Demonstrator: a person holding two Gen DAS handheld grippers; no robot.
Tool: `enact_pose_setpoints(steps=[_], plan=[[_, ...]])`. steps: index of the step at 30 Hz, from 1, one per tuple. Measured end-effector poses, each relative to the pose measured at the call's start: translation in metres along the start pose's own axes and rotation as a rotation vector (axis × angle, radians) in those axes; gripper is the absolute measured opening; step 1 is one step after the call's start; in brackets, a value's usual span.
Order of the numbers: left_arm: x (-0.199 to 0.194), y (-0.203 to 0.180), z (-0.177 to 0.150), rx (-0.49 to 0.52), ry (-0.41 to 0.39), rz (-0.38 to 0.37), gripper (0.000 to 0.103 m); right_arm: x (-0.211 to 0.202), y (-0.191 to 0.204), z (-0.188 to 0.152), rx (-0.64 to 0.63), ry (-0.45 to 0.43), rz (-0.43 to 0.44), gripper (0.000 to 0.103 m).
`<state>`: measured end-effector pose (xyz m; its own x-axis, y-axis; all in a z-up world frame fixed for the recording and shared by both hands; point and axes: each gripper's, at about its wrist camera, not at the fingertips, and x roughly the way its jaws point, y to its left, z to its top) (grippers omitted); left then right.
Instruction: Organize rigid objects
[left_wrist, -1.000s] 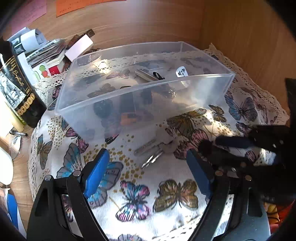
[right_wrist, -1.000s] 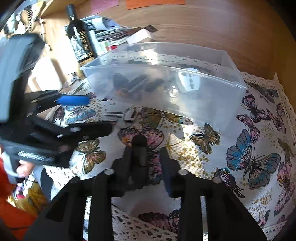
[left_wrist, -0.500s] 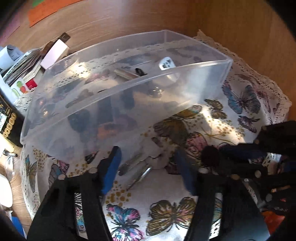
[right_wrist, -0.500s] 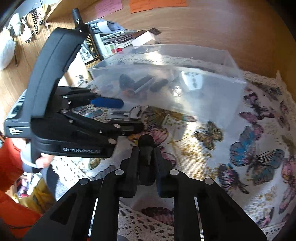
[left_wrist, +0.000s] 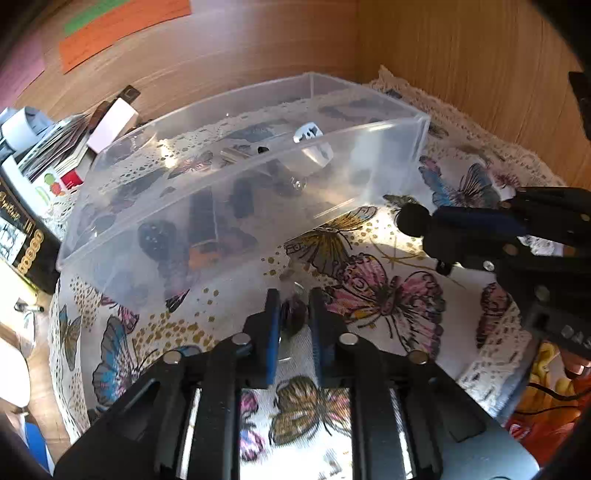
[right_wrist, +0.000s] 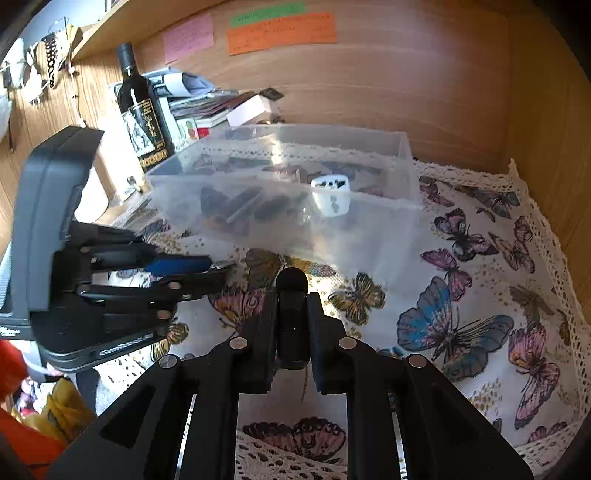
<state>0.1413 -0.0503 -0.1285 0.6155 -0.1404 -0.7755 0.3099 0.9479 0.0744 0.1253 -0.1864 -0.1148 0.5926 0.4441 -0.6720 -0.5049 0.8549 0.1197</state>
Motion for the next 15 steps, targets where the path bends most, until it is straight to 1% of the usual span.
enact_pose_setpoints(steps=[6, 10, 12, 15], plan=[[-0.024, 0.010, -0.007, -0.054, -0.051, 0.000, 0.009, -0.004, 0.002, 0.006, 0.005, -0.031, -0.008, 0.014], [-0.034, 0.022, -0.008, -0.102, -0.076, 0.001, 0.003, -0.009, 0.003, 0.012, 0.004, -0.058, -0.013, 0.014], [-0.039, 0.026, -0.010, -0.118, -0.085, -0.004, 0.003, -0.011, 0.003, 0.015, 0.003, -0.069, -0.012, 0.014], [-0.044, 0.034, -0.013, -0.139, -0.096, 0.008, 0.002, -0.013, 0.004, 0.019, 0.002, -0.083, -0.013, 0.014]])
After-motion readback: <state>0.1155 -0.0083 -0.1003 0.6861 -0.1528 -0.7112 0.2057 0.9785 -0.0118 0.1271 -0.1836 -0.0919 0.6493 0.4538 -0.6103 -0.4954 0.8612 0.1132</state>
